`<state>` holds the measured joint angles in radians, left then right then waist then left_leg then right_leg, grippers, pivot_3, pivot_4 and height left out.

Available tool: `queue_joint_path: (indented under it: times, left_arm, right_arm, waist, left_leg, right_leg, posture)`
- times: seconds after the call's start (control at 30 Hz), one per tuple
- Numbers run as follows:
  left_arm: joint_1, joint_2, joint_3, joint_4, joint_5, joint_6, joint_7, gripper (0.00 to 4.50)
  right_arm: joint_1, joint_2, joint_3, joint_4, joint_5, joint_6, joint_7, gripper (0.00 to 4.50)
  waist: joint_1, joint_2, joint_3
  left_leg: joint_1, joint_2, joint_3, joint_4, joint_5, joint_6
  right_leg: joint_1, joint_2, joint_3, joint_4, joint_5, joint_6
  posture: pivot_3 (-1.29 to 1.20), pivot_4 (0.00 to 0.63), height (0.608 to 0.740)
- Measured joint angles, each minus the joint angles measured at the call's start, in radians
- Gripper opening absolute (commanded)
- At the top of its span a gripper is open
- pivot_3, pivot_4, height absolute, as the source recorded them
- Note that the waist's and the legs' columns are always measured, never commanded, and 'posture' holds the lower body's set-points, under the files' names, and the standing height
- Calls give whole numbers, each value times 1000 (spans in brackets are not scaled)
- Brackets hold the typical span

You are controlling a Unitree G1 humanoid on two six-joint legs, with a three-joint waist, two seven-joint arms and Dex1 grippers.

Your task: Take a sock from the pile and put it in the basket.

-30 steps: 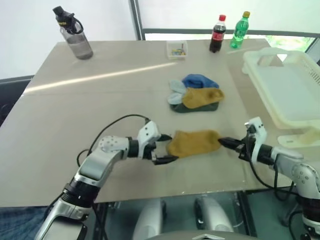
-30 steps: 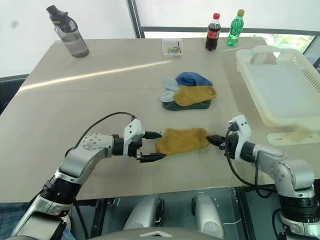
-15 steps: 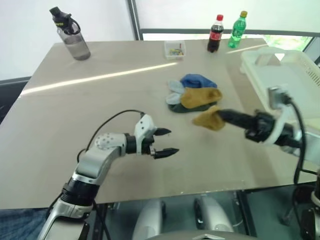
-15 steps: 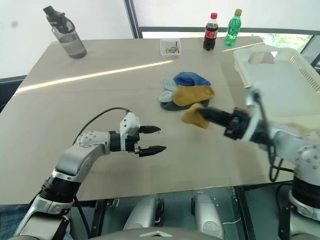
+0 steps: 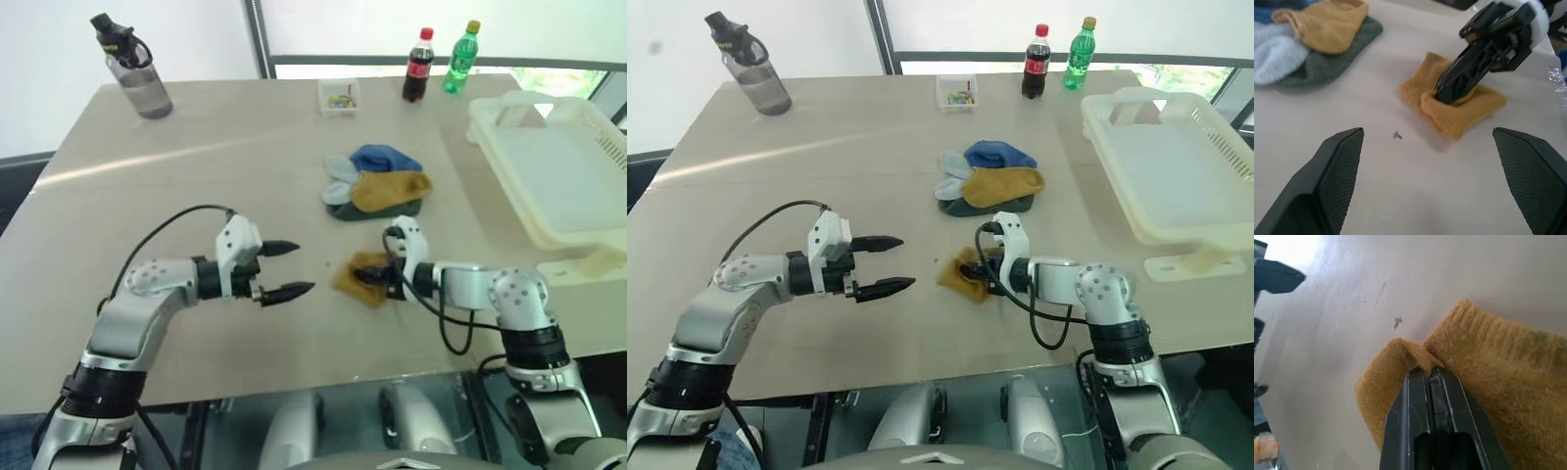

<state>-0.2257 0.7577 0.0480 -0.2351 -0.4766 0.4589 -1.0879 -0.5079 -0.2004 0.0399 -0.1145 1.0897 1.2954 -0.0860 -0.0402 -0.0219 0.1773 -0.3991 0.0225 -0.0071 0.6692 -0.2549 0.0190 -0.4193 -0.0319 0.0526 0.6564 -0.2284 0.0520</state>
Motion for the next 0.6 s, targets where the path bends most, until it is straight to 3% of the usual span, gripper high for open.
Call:
queue_joint_path:
  times: [0.17,0.3,0.43,0.6]
  left_arm:
    - [-7,17,32,-50,-40,41,15,4500]
    - [-7,17,32,-60,-56,59,28,4500]
    - [-7,20,32,-69,-64,68,38,4500]
    - [-9,23,32,-69,-75,76,42,4500]
  right_arm:
    - [-23,110,-30,32,-29,-13,-14,2729]
    - [-57,231,-140,89,-11,-31,-107,4480]
    - [-80,194,-221,65,52,19,-147,4480]
    - [-42,-53,-203,-29,0,44,-16,4480]
  waist:
    - [-7,0,0]
    - [-4,1,0]
    - [5,1,0]
    - [2,1,1]
  left_leg:
    - [2,0,-1,0,0,0]
    - [1,0,-1,0,0,0]
    - [-2,-1,-1,0,0,0]
    - [-5,-1,0,-2,0,1]
  right_leg:
    - [0,2,1,1,0,0]
    - [0,2,1,1,0,0]
    - [0,-2,-1,-2,0,0]
    - [0,-3,-2,-9,0,0]
  posture:
    - [0,150,740]
    - [0,150,740]
    - [0,150,740]
    - [0,150,740]
